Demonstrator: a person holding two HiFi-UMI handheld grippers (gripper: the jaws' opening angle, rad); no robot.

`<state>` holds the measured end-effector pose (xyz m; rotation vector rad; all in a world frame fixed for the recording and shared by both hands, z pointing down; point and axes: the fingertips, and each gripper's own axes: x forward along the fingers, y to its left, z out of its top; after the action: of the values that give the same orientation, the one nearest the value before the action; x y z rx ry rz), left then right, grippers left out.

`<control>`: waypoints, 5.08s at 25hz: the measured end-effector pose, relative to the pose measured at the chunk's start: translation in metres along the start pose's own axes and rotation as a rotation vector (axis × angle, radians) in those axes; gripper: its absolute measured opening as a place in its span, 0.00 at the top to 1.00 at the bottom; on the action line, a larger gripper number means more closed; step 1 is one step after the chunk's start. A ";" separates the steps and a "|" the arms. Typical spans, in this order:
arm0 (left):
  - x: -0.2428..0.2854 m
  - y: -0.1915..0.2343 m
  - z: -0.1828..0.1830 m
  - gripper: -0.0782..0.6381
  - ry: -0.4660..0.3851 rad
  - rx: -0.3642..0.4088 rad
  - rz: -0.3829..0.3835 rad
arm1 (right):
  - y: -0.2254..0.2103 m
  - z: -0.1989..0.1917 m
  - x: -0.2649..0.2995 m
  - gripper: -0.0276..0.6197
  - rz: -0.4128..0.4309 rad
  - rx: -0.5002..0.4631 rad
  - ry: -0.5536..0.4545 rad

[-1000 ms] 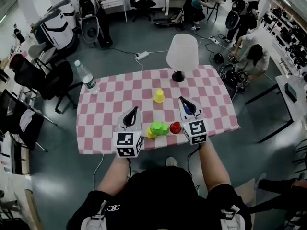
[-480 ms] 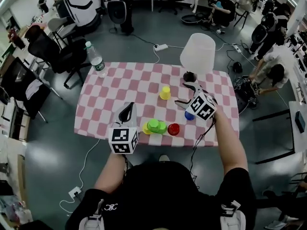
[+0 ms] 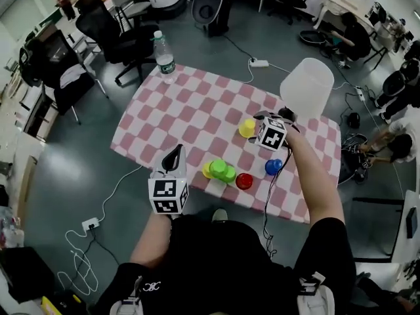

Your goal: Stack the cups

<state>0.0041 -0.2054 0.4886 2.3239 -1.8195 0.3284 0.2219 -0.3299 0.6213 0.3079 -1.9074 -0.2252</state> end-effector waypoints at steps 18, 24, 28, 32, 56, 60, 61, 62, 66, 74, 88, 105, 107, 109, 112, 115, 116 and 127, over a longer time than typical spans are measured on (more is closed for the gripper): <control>-0.005 0.042 -0.036 0.87 0.115 -0.069 0.158 | -0.034 -0.039 0.121 0.43 0.104 0.014 0.149; -0.009 0.055 -0.041 0.87 0.127 -0.083 0.182 | -0.029 -0.039 0.137 0.55 0.170 0.058 0.149; -0.014 0.062 -0.042 0.87 0.127 -0.090 0.185 | -0.022 -0.045 0.125 0.55 0.219 0.137 0.200; -0.016 0.064 -0.039 0.87 0.116 -0.090 0.159 | -0.033 -0.019 0.101 0.55 0.159 0.125 0.133; -0.016 0.040 -0.005 0.87 -0.002 -0.026 -0.181 | 0.089 0.039 -0.056 0.55 0.084 0.017 0.180; -0.017 0.035 -0.006 0.87 -0.007 -0.017 -0.233 | 0.121 0.046 -0.048 0.55 0.096 0.031 0.191; -0.017 0.034 -0.006 0.87 -0.008 -0.015 -0.245 | 0.129 0.045 -0.045 0.55 0.097 0.036 0.198; -0.017 0.033 -0.007 0.87 -0.008 -0.013 -0.256 | 0.135 0.044 -0.042 0.55 0.097 0.041 0.206; -0.017 0.032 -0.010 0.87 -0.004 -0.008 -0.281 | 0.153 0.037 -0.027 0.55 0.092 0.045 0.239; -0.017 0.035 -0.015 0.87 0.011 -0.001 -0.296 | 0.172 0.027 -0.009 0.54 0.105 0.072 0.260; -0.018 0.034 -0.015 0.87 0.015 0.006 -0.287 | 0.177 0.030 0.004 0.42 0.083 0.070 0.160; 0.001 -0.014 0.026 0.87 -0.069 0.035 -0.332 | 0.080 0.093 -0.170 0.41 -0.589 0.557 -0.564; 0.002 -0.024 0.036 0.87 -0.097 0.038 -0.345 | 0.066 0.090 -0.204 0.41 -0.755 0.633 -0.636; 0.003 -0.035 0.045 0.87 -0.120 0.051 -0.358 | 0.054 0.077 -0.239 0.41 -0.927 0.731 -0.696; 0.005 -0.053 0.052 0.87 -0.135 0.066 -0.382 | 0.050 0.053 -0.277 0.42 -1.107 0.873 -0.756; 0.006 -0.070 0.062 0.87 -0.155 0.071 -0.399 | 0.060 0.030 -0.295 0.59 -1.235 0.957 -0.745; 0.006 -0.076 0.065 0.87 -0.161 0.073 -0.405 | 0.065 0.022 -0.297 0.66 -1.268 0.983 -0.736; 0.009 -0.127 0.079 0.87 -0.180 0.086 -0.481 | 0.096 -0.011 -0.302 0.95 -1.331 1.039 -0.714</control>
<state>0.1348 -0.2040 0.4154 2.8263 -1.2622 0.1313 0.3221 -0.1425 0.3856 2.4532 -2.0220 -0.1872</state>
